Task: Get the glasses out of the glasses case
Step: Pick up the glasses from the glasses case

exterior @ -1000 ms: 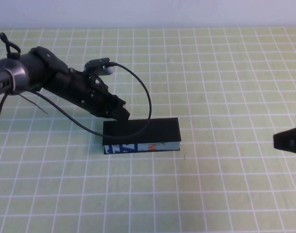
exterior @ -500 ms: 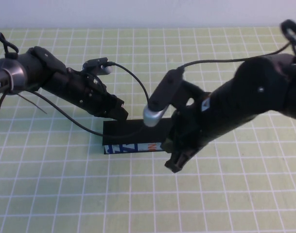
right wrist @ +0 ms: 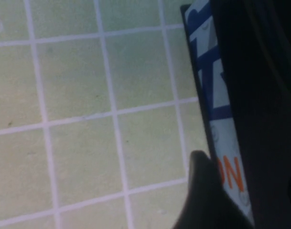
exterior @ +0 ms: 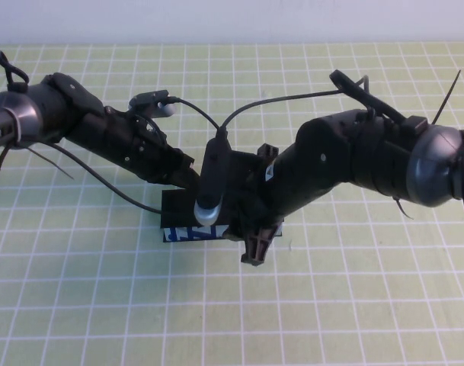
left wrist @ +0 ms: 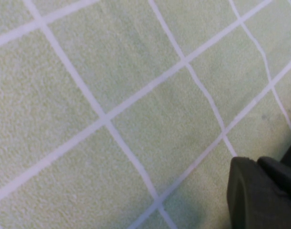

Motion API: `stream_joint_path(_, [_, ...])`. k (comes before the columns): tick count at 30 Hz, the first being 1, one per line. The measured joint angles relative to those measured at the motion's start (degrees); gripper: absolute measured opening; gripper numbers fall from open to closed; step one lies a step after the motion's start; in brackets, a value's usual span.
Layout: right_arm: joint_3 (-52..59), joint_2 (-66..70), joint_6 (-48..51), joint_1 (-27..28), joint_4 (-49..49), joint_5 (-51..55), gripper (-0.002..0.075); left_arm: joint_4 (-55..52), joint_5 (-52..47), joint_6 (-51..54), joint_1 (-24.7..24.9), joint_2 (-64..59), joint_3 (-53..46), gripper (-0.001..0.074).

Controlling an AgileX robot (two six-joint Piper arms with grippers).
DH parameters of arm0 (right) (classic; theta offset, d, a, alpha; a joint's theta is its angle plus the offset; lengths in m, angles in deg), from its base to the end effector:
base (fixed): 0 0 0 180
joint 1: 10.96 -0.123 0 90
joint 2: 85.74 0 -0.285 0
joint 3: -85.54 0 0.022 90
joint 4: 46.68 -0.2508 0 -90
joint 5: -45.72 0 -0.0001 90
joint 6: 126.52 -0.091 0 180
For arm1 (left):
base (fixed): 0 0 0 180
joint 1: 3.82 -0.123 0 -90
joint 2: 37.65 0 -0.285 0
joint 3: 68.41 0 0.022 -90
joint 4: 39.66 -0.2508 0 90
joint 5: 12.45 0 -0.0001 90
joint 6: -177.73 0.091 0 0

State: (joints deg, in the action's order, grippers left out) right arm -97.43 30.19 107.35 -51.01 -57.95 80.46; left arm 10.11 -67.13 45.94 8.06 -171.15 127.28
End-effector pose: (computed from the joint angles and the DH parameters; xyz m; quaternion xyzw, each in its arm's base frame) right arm 0.3097 0.2736 0.2257 -0.6564 0.6977 0.0423 0.2840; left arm 0.4310 -0.1486 0.1652 0.2625 0.8939 -0.3221 0.1682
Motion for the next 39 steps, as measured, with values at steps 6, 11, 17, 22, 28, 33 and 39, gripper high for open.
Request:
stream_joint_path(6, [-0.05,0.67,1.88,0.0,0.2,-4.49,0.0339,0.0,0.09,0.0,0.0,0.0,0.0,-0.0004])
stream_joint_path(11, [-0.05,0.67,2.06,-0.41,0.32,-5.31,0.0339,0.0,0.09,0.0,0.0,0.0,0.0,-0.0004])
stream_joint_path(17, [-0.05,0.67,2.06,-3.02,1.26,-5.42,0.0339,0.0,0.09,0.0,-0.09,0.0,0.0,-0.0004])
stream_joint_path(22, [-0.13,1.25,2.06,-3.25,3.75,-5.42,0.034,0.0,0.09,0.0,-0.09,0.0,0.0,-0.0004])
stream_joint_path(28, [-0.39,3.98,0.55,-3.25,6.71,-5.78,0.034,0.0,0.09,0.0,-0.09,0.0,0.0,-0.0004])
stream_joint_path(33, [-0.39,4.23,-0.84,-3.25,7.75,-6.81,0.034,0.0,-0.59,0.0,-0.09,0.0,0.0,-0.0004])
stream_joint_path(39, [-0.39,4.23,-1.06,-3.25,10.8,-9.17,0.034,0.0,-0.7,0.0,-0.09,0.0,0.0,-0.0004])
